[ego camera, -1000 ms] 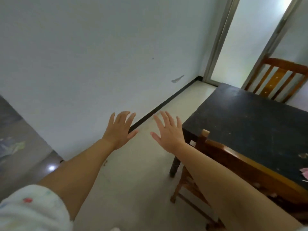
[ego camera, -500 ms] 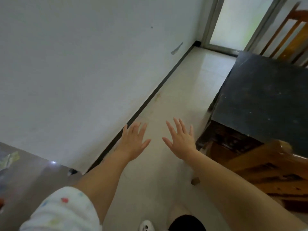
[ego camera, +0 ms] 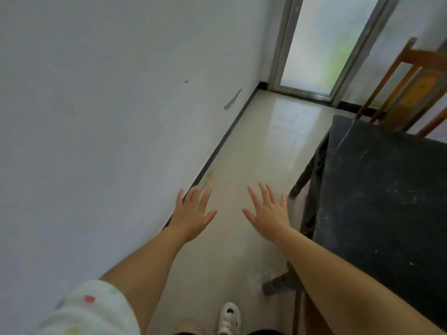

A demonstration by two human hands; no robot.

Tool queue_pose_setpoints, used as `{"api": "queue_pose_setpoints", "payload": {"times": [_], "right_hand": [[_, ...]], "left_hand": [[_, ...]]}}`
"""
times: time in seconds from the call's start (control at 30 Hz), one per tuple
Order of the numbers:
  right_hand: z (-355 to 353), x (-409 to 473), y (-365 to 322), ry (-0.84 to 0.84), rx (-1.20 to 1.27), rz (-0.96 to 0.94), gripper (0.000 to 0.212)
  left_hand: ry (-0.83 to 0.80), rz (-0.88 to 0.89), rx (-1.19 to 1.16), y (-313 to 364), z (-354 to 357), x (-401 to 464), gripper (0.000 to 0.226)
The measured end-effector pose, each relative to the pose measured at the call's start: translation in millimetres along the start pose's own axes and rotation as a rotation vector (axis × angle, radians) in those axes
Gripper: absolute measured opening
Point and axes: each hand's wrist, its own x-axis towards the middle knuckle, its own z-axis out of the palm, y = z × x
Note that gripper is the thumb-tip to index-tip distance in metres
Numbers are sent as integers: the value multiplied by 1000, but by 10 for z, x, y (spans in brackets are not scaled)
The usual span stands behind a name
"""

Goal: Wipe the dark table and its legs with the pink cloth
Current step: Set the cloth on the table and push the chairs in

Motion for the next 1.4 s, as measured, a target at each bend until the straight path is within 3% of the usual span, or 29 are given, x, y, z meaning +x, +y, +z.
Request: {"api": "queue_pose_setpoints", "payload": {"times": [0.27,0.6,0.73,1.4], "right_hand": [[-360,1683,445,11,-20,94,66],[-1041,3715,1176,84,30,380,67],[-1204,4258,1641,85,37,494,67],[-2382,7080,5104,145,94,722,65]], "left_hand": [[-16,93,-27,-267,-154,1902,88],[-36,337,10,-457,-629,4667,80],[-69,446,-7,-183,-750,5609,66],[-44,712,41,1959,-1212,10339,65]]}}
